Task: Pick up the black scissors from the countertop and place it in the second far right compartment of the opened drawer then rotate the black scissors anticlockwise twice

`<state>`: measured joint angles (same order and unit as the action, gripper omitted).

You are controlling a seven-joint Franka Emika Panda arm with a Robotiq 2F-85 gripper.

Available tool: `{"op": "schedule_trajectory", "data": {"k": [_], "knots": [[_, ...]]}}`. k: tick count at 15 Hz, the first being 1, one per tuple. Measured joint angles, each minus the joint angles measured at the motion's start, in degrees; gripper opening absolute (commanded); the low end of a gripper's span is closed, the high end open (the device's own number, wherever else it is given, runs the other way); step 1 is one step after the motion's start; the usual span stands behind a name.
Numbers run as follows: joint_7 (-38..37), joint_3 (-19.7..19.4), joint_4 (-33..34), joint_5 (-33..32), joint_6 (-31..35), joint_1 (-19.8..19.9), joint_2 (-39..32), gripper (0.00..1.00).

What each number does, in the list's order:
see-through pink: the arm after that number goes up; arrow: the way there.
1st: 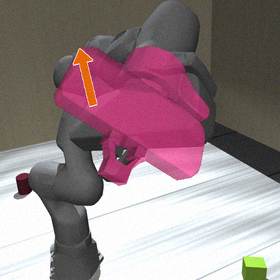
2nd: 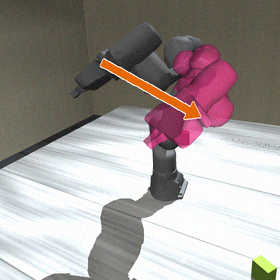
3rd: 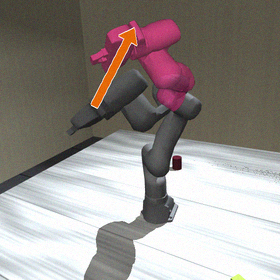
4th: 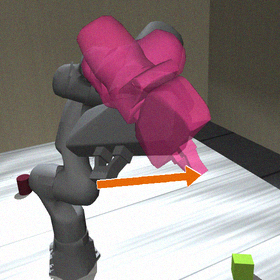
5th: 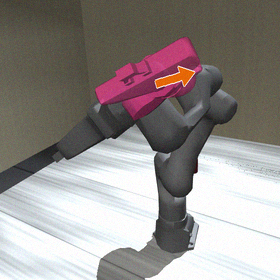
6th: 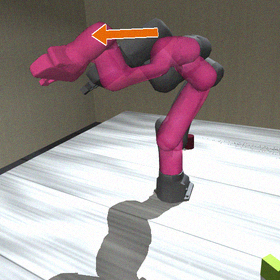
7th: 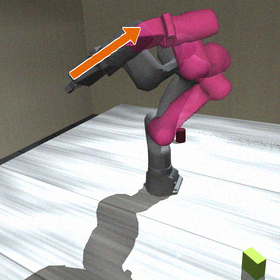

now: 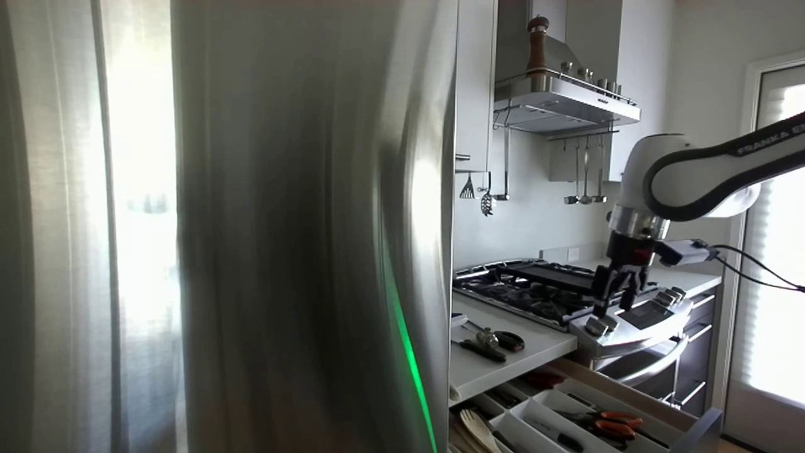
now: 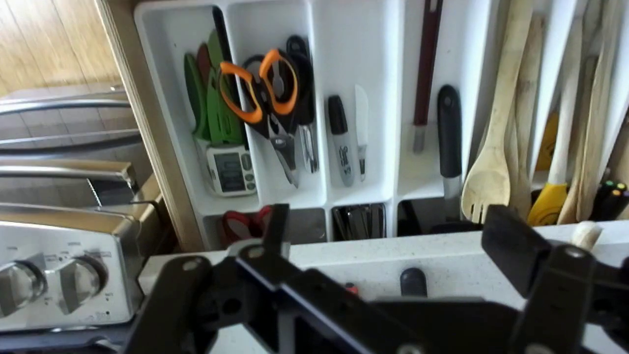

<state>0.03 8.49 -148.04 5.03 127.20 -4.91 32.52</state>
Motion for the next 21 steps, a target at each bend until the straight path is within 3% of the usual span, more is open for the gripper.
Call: {"op": "schedule_trajectory", "data": {"k": [4, 11, 21], "knots": [[0.3, -0.6, 6.0, -0.1, 8.5, 0.0, -13.0, 1.00], [5.7, -2.9, 16.8, 3.1, 15.4, 0.0, -29.4, 1.00], [8.5, -2.9, 18.2, 5.6, 15.8, -0.2, -31.0, 1.00]]}}
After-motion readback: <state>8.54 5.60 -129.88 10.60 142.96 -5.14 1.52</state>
